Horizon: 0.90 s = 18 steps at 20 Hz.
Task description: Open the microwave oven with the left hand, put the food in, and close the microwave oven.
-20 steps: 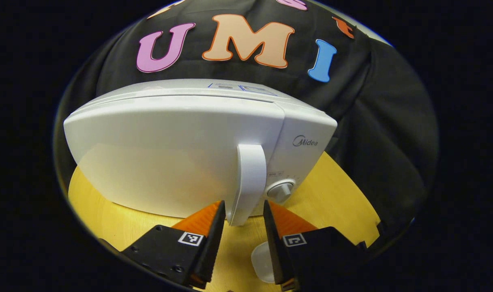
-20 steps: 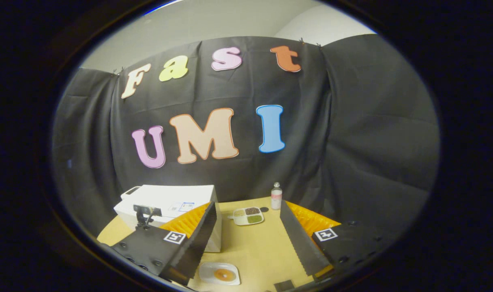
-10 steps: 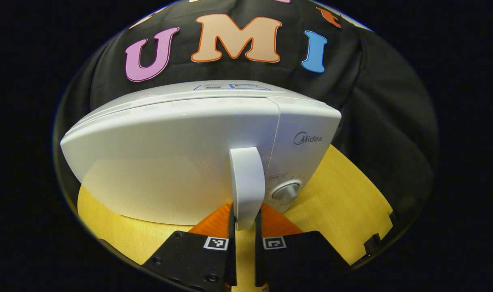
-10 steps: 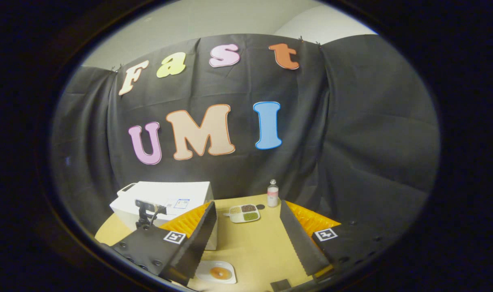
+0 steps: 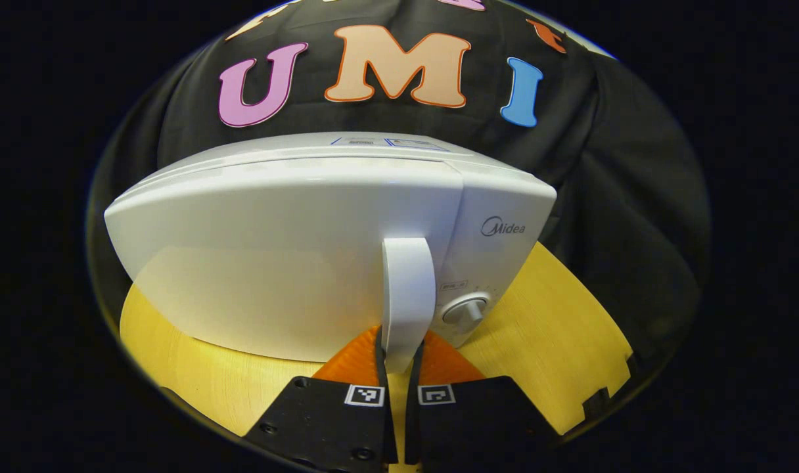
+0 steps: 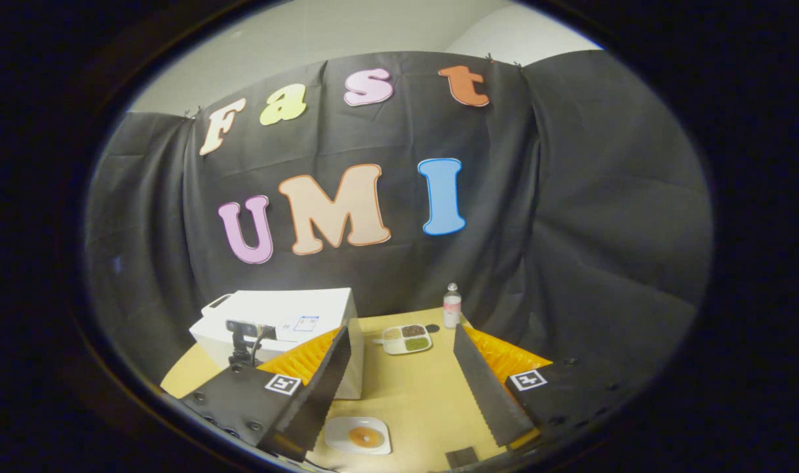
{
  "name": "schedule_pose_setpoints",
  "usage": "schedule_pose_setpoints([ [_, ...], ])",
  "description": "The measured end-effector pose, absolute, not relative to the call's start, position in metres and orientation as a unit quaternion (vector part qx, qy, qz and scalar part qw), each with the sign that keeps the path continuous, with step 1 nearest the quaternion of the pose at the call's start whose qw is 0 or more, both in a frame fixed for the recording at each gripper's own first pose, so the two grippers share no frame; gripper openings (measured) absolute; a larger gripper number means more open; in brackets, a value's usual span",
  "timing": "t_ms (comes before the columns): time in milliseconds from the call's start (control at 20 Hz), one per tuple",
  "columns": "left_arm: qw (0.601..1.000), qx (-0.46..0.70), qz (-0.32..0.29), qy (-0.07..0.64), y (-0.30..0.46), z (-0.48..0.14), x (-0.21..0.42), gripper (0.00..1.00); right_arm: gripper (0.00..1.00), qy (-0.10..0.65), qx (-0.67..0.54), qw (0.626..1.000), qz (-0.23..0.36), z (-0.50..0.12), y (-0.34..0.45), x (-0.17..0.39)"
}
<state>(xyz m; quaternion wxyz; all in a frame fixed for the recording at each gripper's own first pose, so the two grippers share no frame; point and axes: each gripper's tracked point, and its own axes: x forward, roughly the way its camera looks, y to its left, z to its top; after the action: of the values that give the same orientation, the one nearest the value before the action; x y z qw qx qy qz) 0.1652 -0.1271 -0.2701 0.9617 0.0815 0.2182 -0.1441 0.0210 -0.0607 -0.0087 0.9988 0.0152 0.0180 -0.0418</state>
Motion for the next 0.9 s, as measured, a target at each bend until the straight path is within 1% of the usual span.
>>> schedule_pose_setpoints([
  [350, 0.962, 0.071, -0.131, 0.227, -0.126, -0.270, 0.162, 0.01, 0.92, 0.025, 0.017, 0.998, -0.053, -0.016, -0.074, 0.011],
  [400, 0.961, 0.063, -0.123, 0.240, -0.122, -0.274, 0.149, 0.01, 0.92, 0.025, 0.019, 0.998, -0.053, -0.016, -0.075, 0.010],
  [500, 0.965, 0.063, -0.126, 0.221, -0.114, -0.271, 0.126, 0.01, 0.92, 0.020, 0.022, 0.998, -0.056, -0.015, -0.080, 0.010],
  [600, 0.960, 0.072, -0.134, 0.236, -0.106, -0.277, 0.105, 0.01, 0.92, 0.024, 0.031, 0.998, -0.048, -0.019, -0.078, 0.013],
  [850, 0.959, 0.081, -0.116, 0.244, -0.094, -0.278, 0.087, 0.08, 0.92, 0.034, 0.030, 0.999, -0.021, -0.029, -0.070, 0.017],
  [900, 0.960, 0.079, -0.109, 0.245, -0.091, -0.278, 0.082, 0.09, 0.99, 0.037, 0.029, 0.999, -0.015, -0.032, -0.069, 0.018],
])
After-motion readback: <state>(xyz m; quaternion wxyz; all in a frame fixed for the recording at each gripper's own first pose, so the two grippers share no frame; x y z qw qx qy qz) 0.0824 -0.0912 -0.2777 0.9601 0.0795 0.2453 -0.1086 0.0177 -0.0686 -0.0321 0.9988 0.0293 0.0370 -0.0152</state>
